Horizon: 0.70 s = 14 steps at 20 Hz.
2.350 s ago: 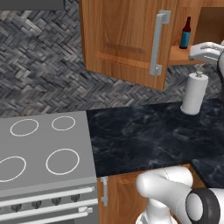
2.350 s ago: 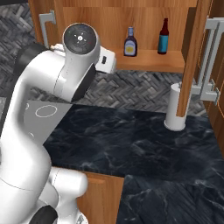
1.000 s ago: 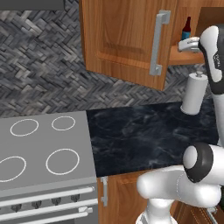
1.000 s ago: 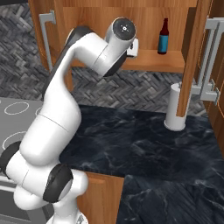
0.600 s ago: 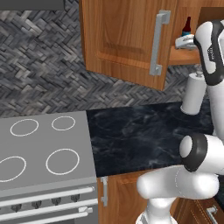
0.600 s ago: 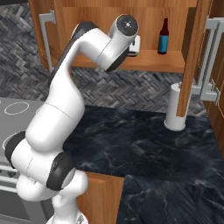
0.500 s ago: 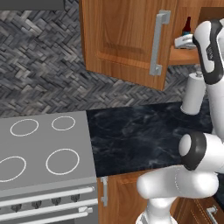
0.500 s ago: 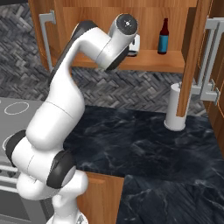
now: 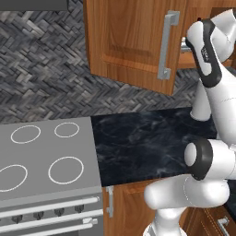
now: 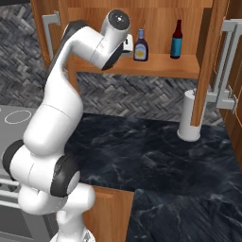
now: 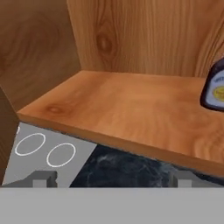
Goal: The dining table condiment station is running low on condiment bottle. Refill the condiment station by opening the cabinet and taking the condiment bottle from the cabinet and placing it on the dining table.
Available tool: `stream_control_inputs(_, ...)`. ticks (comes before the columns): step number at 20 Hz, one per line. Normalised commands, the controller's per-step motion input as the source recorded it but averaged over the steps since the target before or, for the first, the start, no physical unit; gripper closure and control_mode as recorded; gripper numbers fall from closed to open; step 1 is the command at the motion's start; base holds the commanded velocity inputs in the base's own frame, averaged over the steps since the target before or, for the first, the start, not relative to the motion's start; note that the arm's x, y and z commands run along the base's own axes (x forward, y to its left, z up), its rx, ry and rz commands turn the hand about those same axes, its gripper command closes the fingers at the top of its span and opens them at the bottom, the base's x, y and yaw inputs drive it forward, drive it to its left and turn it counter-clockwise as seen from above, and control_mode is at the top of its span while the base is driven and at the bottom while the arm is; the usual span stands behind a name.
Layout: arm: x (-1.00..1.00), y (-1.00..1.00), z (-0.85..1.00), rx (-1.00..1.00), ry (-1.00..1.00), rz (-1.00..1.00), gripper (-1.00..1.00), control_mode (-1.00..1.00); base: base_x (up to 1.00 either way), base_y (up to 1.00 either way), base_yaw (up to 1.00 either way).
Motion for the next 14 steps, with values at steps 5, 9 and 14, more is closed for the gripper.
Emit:
stream_control_inputs(5,0.03,0.73,-0.10,0.00,0.11,0.17,-1.00,-1.00,0.00,0.00,0.00)
stream_control_inputs(9,-0.09,0.70,-0.06,0.00,0.16,0.27,-1.00,-1.00,0.00,0.00,0.00)
stream_control_inputs(14,-0.49,0.80,-0.01,0.00,0.14,0.38,-1.00,-1.00,0.00,0.00,0.00)
